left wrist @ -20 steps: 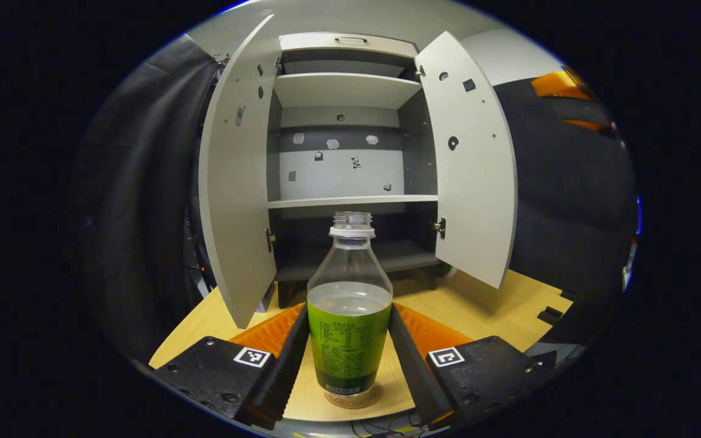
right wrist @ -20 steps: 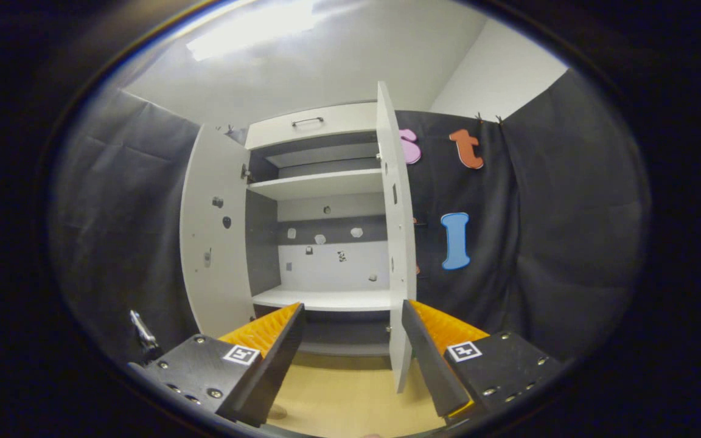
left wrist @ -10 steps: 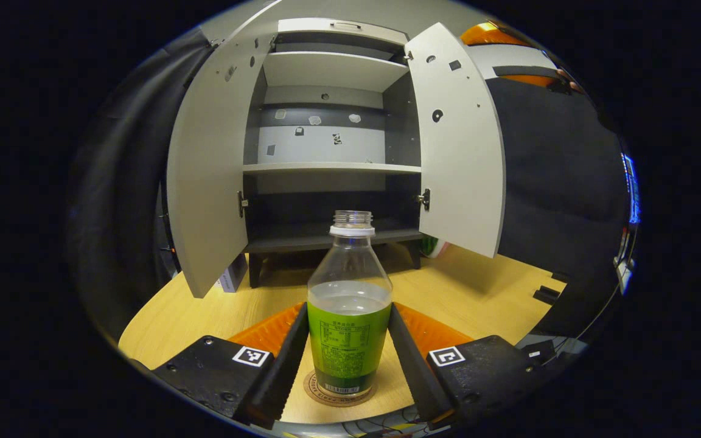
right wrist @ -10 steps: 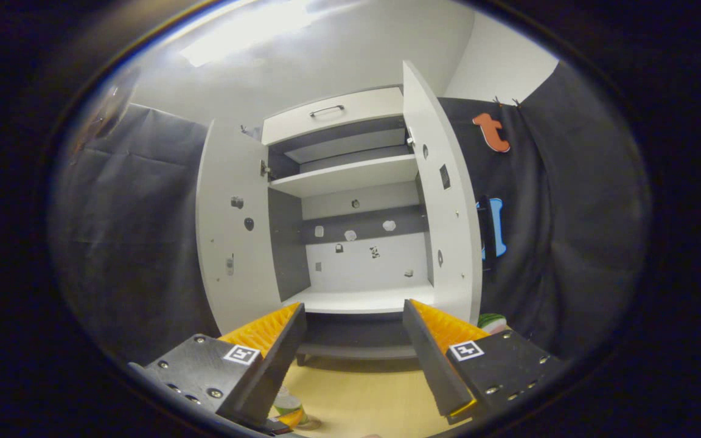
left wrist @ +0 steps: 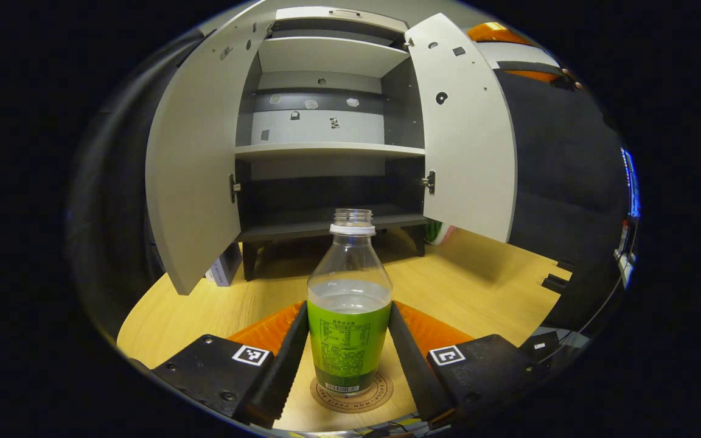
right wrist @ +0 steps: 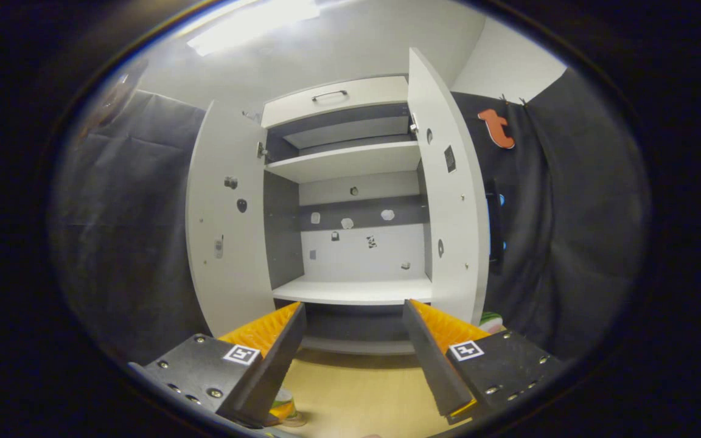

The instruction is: Grasp the bottle in the cabinet with the left hand and place it on the coaster, then close the right door with the right hand and the left door with the left hand.

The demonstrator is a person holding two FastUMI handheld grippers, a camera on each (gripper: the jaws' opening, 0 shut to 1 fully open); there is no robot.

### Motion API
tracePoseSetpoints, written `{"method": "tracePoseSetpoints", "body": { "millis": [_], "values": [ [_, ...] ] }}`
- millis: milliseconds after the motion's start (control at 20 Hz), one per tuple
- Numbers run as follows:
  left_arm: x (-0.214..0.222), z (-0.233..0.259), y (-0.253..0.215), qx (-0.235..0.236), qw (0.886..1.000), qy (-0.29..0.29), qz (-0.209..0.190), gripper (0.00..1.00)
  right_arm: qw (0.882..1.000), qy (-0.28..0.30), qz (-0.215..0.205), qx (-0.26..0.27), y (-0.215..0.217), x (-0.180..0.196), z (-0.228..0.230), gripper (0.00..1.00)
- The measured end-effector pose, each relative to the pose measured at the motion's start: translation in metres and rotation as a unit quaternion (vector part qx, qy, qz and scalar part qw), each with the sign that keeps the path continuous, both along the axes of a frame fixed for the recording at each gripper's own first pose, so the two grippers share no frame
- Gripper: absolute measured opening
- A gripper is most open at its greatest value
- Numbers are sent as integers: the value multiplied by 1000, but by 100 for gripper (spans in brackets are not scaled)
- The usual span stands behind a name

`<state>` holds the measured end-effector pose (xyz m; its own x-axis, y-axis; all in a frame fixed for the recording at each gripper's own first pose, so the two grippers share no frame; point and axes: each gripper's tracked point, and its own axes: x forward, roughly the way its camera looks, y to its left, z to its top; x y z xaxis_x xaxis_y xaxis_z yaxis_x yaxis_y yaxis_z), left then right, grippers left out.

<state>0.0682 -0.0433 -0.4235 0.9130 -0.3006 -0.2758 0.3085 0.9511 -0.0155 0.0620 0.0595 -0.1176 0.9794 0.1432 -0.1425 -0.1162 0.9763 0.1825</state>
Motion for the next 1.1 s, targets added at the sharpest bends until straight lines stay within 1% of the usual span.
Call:
{"method": "tracePoseSetpoints", "body": {
  "millis": [50, 100, 150, 250, 500, 700, 750, 800, 1000, 1100],
  "values": [
    [-3, -5, -2, 4, 1000, 7, -5, 80, 1000, -3, 1, 0, 0, 0, 2, 97],
    [-6, -10, -5, 10, 1000, 11, -8, 81, 1000, -6, 4, -2, 0, -1, 4, 94],
    [-11, -11, -5, 20, 1000, 11, -11, 81, 1000, -10, 8, -5, 1, -1, 5, 97],
    [-14, -7, -7, 24, 1000, 5, -17, 82, 1000, -19, 15, -7, 0, -2, 9, 97],
    [-19, 5, 0, 19, 1000, 19, -1, 87, 1000, -17, 16, -5, -7, -9, 7, 98],
    [-19, 30, 8, 15, 1000, 16, 12, 86, 1000, -17, 6, -2, -20, -17, 6, 98],
    [-22, 36, 9, 12, 1000, 16, 13, 86, 1000, -17, 4, -1, -23, -19, 6, 94],
    [-23, 45, 9, 7, 1000, 14, 14, 86, 1000, -18, 1, -1, -27, -22, 8, 97],
    [-25, 83, 13, -8, 1000, 3, 27, 86, 1000, -27, -8, 3, -46, -36, 13, 98],
    [-27, 108, 16, -3, 999, -9, 36, 86, 999, -27, -19, 13, -61, -41, 15, 97]
  ]
}}
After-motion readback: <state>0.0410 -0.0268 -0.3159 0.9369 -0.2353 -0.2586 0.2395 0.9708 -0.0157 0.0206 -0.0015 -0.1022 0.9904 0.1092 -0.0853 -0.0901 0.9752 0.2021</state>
